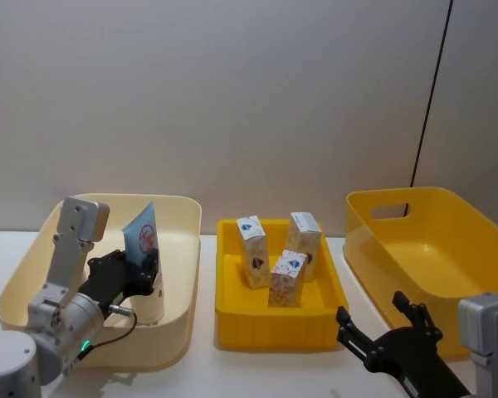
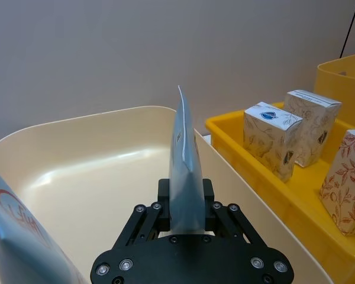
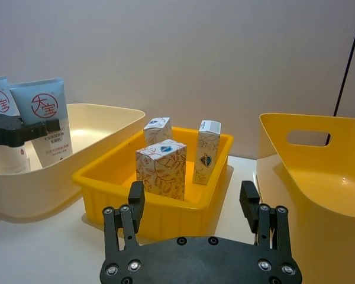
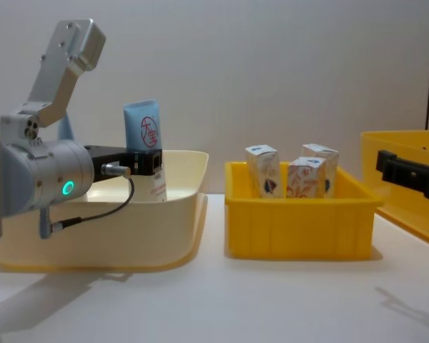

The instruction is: Bimanual collaborative sorting of washing and personal care products

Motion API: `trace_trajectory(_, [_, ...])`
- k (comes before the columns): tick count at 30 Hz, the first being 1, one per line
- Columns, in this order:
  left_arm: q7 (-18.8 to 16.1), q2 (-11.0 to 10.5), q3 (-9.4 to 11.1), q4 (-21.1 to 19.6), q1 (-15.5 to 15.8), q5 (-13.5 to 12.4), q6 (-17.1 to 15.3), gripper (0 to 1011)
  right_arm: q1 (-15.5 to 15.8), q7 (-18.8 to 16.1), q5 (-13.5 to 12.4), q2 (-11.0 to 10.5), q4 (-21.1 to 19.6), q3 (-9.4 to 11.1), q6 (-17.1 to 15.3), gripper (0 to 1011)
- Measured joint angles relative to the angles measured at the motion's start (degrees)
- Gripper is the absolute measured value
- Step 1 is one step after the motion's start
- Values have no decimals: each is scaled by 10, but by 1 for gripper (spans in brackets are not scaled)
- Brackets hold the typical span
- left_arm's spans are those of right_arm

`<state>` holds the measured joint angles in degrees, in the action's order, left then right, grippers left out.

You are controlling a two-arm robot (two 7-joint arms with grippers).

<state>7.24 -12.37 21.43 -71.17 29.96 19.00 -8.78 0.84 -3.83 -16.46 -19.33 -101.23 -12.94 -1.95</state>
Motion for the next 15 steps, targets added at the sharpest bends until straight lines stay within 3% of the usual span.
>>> trace_trajectory(15, [47, -14, -15, -14, -8, 9, 63, 266, 0, 0, 0, 0, 0, 0, 0, 1001])
